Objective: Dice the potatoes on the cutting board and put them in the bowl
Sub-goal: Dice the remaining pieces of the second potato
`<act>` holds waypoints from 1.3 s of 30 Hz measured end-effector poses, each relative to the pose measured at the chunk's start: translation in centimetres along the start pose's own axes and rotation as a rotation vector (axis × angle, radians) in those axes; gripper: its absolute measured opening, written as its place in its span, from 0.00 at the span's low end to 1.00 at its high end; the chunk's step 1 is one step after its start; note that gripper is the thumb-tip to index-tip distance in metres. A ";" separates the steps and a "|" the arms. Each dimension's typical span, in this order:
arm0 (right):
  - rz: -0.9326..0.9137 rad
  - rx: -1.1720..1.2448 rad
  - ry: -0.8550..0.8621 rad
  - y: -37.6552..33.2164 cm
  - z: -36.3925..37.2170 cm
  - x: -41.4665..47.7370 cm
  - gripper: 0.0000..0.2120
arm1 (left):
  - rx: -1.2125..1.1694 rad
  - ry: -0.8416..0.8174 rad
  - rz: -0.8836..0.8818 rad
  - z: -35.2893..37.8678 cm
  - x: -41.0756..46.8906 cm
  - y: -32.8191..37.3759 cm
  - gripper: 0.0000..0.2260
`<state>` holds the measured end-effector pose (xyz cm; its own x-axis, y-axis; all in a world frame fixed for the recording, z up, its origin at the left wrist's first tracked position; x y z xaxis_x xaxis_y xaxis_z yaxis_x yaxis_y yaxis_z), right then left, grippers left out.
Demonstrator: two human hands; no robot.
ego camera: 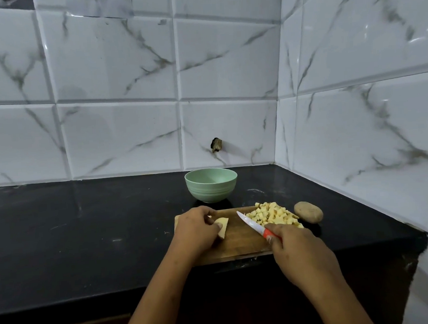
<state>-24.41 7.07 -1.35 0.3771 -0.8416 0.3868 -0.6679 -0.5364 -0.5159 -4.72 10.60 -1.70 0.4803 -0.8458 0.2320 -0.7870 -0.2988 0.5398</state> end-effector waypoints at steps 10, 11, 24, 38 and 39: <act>-0.060 0.042 0.029 -1.6 -0.1 -1.1 0.19 | 0.168 -0.117 0.090 -0.5 -0.5 0.5 0.17; -0.070 0.037 0.028 -1.9 -0.2 -1.0 0.20 | 0.205 -0.136 0.098 -0.1 -0.6 0.5 0.18; -0.105 -0.107 -0.071 -4.4 0.2 2.0 0.14 | 0.314 0.118 0.074 1.5 0.1 0.5 0.13; -0.191 -0.344 -0.183 -8.9 0.0 3.2 0.09 | 0.349 0.084 0.059 1.5 -0.6 0.8 0.16; -0.206 -0.373 -0.193 -9.3 0.1 3.1 0.08 | 0.350 0.085 0.054 1.5 -0.6 0.7 0.16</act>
<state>-16.95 9.42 4.63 0.6149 -0.7355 0.2845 -0.7385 -0.6636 -0.1195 -6.14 10.23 -2.63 0.4533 -0.8292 0.3271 -0.8899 -0.4003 0.2187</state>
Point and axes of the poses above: each hand's wrist, its own x-axis towards the middle knuckle, its own z-axis out of the palm, y = z × x, the point moved 10 cm from there along x, towards the middle knuckle, and after that the axes turned 12 degrees about x, right-handed, at the moved point
